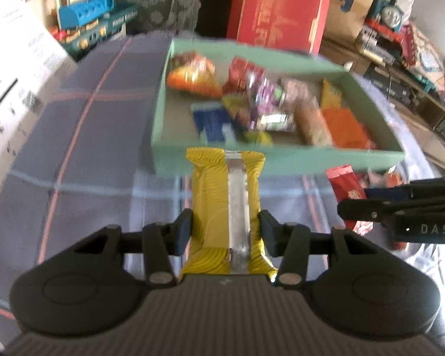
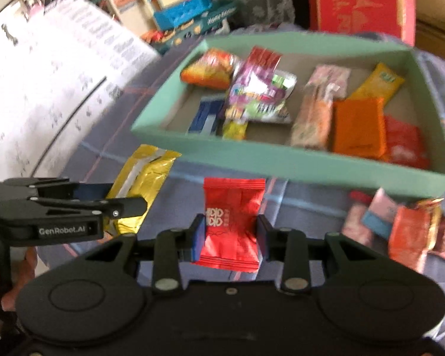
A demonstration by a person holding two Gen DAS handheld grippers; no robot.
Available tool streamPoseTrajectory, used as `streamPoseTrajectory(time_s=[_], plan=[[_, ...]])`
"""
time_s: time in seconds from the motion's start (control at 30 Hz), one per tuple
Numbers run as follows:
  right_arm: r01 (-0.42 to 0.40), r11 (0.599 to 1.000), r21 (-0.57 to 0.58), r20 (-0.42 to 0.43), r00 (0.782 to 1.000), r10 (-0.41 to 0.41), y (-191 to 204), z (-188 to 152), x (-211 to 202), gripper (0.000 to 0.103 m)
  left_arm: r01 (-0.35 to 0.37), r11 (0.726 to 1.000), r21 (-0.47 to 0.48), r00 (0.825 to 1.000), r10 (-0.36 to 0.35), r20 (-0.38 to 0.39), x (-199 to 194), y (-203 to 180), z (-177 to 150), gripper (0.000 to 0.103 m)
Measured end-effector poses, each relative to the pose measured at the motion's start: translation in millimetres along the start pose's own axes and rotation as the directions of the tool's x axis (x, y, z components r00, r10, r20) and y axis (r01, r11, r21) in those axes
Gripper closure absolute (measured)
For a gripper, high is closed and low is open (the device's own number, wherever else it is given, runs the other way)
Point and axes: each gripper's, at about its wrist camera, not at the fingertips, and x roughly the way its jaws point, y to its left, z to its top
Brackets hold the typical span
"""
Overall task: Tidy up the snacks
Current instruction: 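Carry yellow bar into box with left tool while right tool grasps and carries red candy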
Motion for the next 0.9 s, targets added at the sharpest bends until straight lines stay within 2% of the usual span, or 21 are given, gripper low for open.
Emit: streamPoseTrajectory(time_s=[0.23, 0.47, 0.67, 0.9], plan=[[0.003, 0.998, 0.061, 0.088, 0.996, -0.009, -11, 37, -17, 0.068, -0.039, 0.999, 0.008, 0.995, 0.038, 0.089, -5, -1, 57, 0.055], [0.001, 0.991, 0.132, 0.115, 0.993, -0.016, -23, 76, -1, 0.068, -0.068, 0.998, 0.002, 0.993, 0.068, 0.099, 23, 2, 108, 0.055], [0.0, 0.987, 0.159, 0.096, 0.995, -0.015, -29, 87, 21, 0.068, -0.082, 0.997, 0.016, 0.994, 0.08, 0.079, 47, 2, 119, 0.055], [-0.007, 0.984, 0.179, 0.066, 0.998, -0.005, -33, 90, 42, 0.067, -0.104, 0.994, 0.034, 0.994, 0.102, 0.044, 70, 5, 116, 0.052]])
